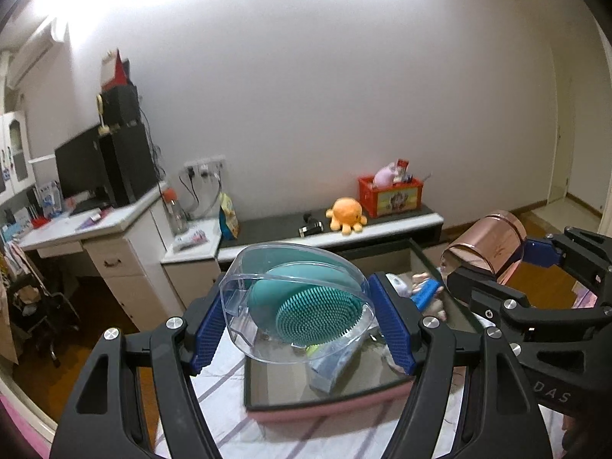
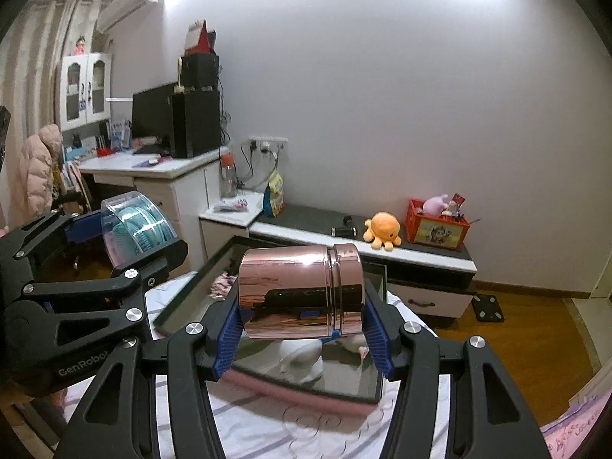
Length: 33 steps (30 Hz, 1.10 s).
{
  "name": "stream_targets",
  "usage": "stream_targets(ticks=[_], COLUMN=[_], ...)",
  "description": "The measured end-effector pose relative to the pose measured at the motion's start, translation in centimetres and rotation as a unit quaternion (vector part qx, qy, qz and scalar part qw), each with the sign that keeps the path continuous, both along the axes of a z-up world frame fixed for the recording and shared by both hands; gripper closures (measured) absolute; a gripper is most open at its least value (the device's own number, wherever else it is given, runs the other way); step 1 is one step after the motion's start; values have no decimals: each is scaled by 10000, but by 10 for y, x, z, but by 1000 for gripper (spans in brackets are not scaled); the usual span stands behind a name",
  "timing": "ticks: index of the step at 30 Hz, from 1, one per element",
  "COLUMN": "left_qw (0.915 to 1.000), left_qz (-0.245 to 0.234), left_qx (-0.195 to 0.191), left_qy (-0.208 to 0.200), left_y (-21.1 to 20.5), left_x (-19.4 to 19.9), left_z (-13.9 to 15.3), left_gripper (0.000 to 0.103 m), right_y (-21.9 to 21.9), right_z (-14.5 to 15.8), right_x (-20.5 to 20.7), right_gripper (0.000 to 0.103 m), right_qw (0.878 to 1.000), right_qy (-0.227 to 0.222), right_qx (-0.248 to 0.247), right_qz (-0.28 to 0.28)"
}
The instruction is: Organize rigid objects
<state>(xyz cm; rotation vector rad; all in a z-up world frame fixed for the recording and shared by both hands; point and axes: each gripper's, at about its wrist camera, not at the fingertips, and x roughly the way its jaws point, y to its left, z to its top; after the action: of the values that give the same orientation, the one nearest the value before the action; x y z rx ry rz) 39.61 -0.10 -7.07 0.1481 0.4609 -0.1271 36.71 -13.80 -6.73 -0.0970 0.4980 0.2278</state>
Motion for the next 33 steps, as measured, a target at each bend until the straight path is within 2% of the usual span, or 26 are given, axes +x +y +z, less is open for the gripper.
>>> stream_targets(ticks=[7,10,14,18,20,22,23,28,30,33], left_qw=[9943,9905,9872,9857,9859,9872,9889,9953,9969,9983], left_qz=[46,84,98,165,248,348,337,395,468,437], left_qx=[-20,2,-25,-27,-106,-140,-180,32,-8,-173], left_qy=[1067,1369,1589,1675,1651,1549,1437,878,636,336], left_y=[2,0,-2,-3,0,4,6,11,14,18], left_x=[83,100,112,118,116,109,103,60,38,3], left_z=[-66,-87,-103,-110,-109,-104,-98,-65,-50,-28], left_gripper=[31,31,31,30,25,16,11,2,0,0], right_y=[7,11,8,11,11,8,6,-2,-2,-3], right_z=[-46,-71,-88,-90,-92,-90,-87,-61,-47,-29], right_x=[69,89,106,109,110,107,105,76,55,26], right_gripper=[45,45,45,45,42,24,21,21,21,13], right_qw=[9974,9948,9924,9928,9921,9929,9934,9966,9979,9992], right_qy=[692,977,1200,1141,1204,1156,1122,827,654,386], right_qx=[-188,-231,-195,-305,-290,-209,-184,30,38,49], right_qz=[84,158,205,201,216,208,148,35,2,-85])
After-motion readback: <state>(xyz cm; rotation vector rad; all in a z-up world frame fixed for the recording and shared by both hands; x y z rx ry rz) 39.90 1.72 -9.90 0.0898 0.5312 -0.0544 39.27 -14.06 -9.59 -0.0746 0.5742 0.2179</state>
